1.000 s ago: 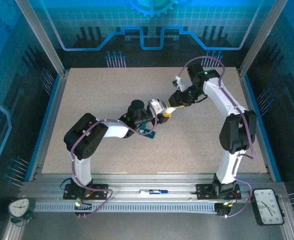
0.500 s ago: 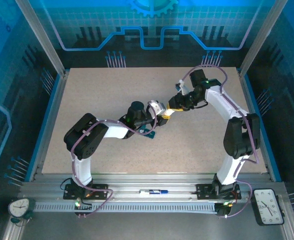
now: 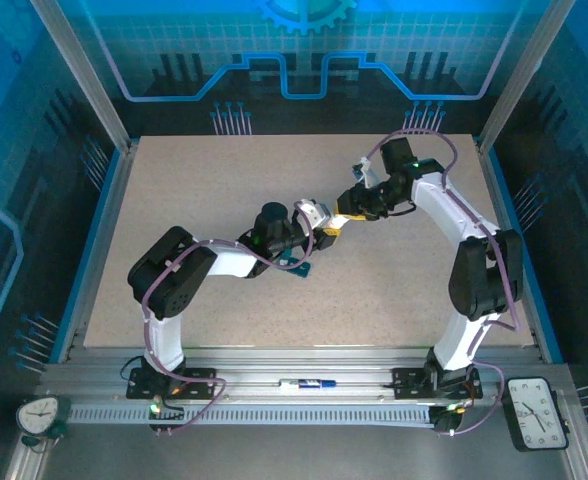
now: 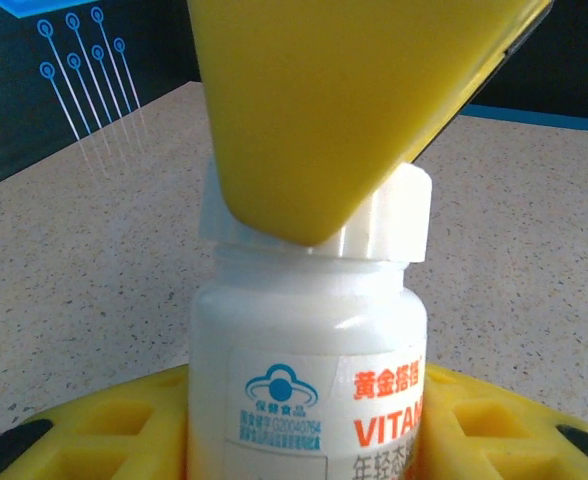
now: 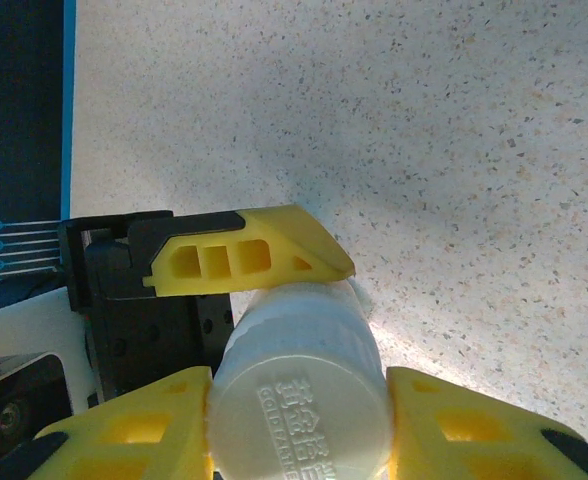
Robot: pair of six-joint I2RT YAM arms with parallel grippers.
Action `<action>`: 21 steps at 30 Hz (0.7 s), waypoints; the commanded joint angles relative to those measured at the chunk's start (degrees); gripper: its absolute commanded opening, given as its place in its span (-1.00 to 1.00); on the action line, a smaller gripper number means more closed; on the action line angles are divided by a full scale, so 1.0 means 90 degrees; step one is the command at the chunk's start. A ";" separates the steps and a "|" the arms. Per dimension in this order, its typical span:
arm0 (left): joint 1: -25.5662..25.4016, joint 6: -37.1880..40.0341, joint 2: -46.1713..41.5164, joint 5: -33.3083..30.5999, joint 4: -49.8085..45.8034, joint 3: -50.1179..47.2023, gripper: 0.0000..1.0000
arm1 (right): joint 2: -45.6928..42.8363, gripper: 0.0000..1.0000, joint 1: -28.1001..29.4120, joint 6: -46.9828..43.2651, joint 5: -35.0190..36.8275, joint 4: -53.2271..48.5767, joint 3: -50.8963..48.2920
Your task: Sort the pills into containers
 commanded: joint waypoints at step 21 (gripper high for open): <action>-0.0194 -0.0013 -0.0366 0.0563 0.1327 0.0323 -1.00 | 0.0611 -0.18 0.0527 -0.0680 0.0724 -0.1408 0.0705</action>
